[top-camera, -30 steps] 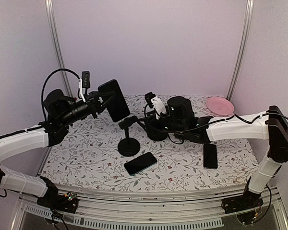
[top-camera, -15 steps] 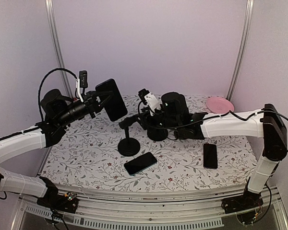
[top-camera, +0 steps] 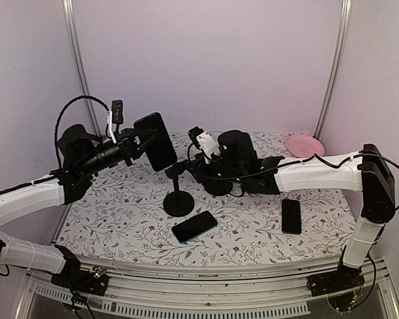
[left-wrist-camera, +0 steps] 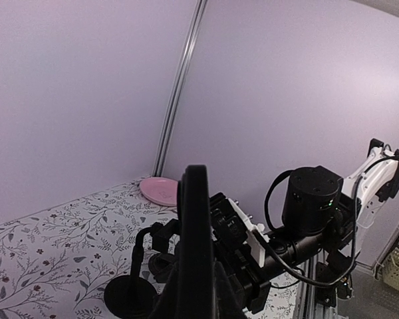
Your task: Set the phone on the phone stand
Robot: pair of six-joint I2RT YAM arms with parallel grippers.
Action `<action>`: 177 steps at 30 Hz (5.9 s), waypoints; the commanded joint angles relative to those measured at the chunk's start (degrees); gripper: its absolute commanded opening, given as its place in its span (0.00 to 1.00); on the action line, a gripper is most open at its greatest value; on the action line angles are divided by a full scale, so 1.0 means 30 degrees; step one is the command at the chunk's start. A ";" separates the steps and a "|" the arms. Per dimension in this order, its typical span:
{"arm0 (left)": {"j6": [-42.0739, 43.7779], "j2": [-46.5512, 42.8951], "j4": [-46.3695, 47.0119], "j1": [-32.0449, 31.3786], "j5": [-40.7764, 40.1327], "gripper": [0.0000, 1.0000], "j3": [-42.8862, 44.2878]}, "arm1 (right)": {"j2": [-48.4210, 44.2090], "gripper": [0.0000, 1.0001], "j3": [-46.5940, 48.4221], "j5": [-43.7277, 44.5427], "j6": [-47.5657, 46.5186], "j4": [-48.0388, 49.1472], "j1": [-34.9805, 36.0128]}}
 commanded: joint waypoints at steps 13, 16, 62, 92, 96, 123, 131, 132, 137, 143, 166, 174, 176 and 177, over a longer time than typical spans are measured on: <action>-0.1309 0.2013 0.4359 0.0135 0.2807 0.00 -0.0360 | -0.0189 0.03 0.1148 0.0676 0.0961 -0.1520 0.0663; -0.2473 0.3522 0.6916 0.0105 0.4622 0.00 -0.0338 | -0.0177 0.02 0.1245 0.0475 0.1448 -0.1468 0.0853; -0.5275 1.2010 2.3310 0.0235 0.7839 0.00 -0.0436 | -0.2341 0.02 -0.1287 -0.5938 0.3910 0.3120 0.0913; 0.0993 0.4916 0.7757 0.1803 0.2761 0.00 -0.3257 | 0.0161 0.02 0.1326 0.6098 0.2103 -0.0534 0.2086; 0.1581 0.4450 0.5893 0.1803 0.1629 0.00 -0.2893 | 0.0471 0.02 0.1517 0.6561 0.2071 -0.0742 0.2098; 0.2535 0.4617 0.1576 0.0940 -0.5032 0.00 -0.1624 | 0.2048 0.02 0.3561 0.3904 0.2491 -0.2151 0.2407; 0.2307 0.4717 0.2360 0.0763 -0.5505 0.00 -0.1896 | 0.1955 0.02 0.3605 0.2202 0.3142 -0.2424 0.2409; 0.2355 0.4761 0.2415 0.0702 -0.5600 0.00 -0.1900 | 0.1939 0.02 0.3624 0.2013 0.3188 -0.2452 0.2410; 0.2367 0.4815 0.3045 0.0445 -0.6486 0.00 -0.2300 | 0.1900 0.02 0.3708 0.1130 0.3524 -0.2652 0.2395; 0.2452 0.5168 0.3479 0.0310 -0.6638 0.00 -0.2391 | 0.1801 0.06 0.3687 -0.0012 0.3792 -0.2723 0.2393; 0.2504 0.5637 0.2198 0.0379 -0.6981 0.00 -0.1655 | -0.0426 0.32 0.1478 -0.2102 0.3354 -0.1730 0.2437; 0.2897 0.5634 0.0579 0.0691 -0.7404 0.00 -0.0966 | 0.0021 0.31 0.2228 -0.0514 0.2897 -0.2741 0.2486; 0.2944 0.5598 0.0495 0.0871 -0.7291 0.00 -0.0971 | 0.0275 0.31 0.2454 -0.0492 0.2686 -0.2771 0.2497; 0.2951 0.5592 0.0420 0.0979 -0.7302 0.00 -0.0964 | 0.0330 0.31 0.2464 -0.0616 0.2547 -0.2620 0.2483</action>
